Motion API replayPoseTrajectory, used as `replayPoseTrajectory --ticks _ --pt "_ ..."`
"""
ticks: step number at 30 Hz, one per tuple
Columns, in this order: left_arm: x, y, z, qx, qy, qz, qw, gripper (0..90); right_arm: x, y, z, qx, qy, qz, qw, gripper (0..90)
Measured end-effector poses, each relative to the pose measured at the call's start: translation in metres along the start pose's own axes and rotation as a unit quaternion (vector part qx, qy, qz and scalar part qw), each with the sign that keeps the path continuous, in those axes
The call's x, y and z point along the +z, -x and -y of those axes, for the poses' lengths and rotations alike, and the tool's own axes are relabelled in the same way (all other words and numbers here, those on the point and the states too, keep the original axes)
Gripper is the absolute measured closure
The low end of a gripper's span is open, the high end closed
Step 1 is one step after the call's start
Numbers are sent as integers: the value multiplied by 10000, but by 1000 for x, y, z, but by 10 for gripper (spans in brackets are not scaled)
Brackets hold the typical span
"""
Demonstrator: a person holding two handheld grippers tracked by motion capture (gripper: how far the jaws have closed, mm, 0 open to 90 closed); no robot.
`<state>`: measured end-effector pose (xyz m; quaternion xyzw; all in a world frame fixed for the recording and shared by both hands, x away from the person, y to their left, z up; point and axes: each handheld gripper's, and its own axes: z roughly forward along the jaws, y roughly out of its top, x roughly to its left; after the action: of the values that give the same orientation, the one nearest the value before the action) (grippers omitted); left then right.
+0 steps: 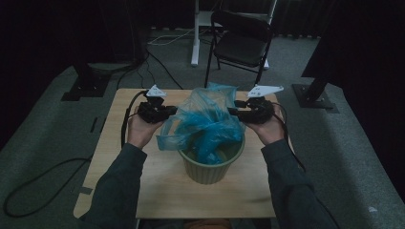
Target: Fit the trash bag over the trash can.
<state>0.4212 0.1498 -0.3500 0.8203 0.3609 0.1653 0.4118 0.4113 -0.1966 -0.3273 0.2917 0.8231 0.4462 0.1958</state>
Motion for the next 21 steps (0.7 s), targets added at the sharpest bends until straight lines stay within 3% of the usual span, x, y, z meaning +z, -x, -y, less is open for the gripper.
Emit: replayPoseTrajectory --ticks 5,6,8,11,21 --pt "0 0 0 4 17 8 10000 838 12 4 -2 25 -223 24 9997 596" --pt "0 0 1 4 13 -2 10000 838 17 9 -2 103 -318 -29 9994 690" --pt "-1 -1 3 77 -34 -24 10000 838 19 12 0 150 -350 -197 9991 789" --pt "-2 -2 5 71 -54 -39 10000 841 20 14 4 175 -468 -187 9986 890" --pt "4 -16 18 -168 -245 -139 9995 863 22 24 20 414 -839 -12 9956 900"
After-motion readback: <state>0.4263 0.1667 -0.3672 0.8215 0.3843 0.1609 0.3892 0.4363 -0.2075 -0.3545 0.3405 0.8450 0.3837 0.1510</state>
